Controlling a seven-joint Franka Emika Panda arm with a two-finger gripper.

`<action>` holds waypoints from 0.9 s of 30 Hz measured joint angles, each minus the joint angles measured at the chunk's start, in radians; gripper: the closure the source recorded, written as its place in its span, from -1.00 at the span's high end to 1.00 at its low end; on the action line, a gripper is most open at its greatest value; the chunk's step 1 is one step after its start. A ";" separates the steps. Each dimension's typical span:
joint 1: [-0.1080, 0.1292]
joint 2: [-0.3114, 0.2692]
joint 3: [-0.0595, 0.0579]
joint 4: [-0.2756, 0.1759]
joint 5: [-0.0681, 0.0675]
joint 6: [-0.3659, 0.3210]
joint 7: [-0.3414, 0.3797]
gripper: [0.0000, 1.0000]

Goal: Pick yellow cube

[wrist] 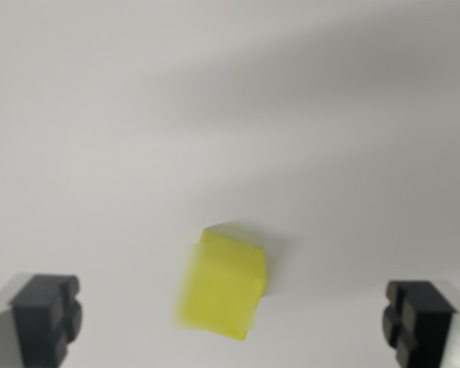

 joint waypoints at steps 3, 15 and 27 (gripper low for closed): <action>0.004 0.003 0.000 -0.019 0.000 0.020 0.019 1.00; 0.023 0.021 0.000 -0.090 0.000 0.103 0.093 1.00; 0.043 0.050 0.000 -0.153 0.003 0.189 0.167 1.00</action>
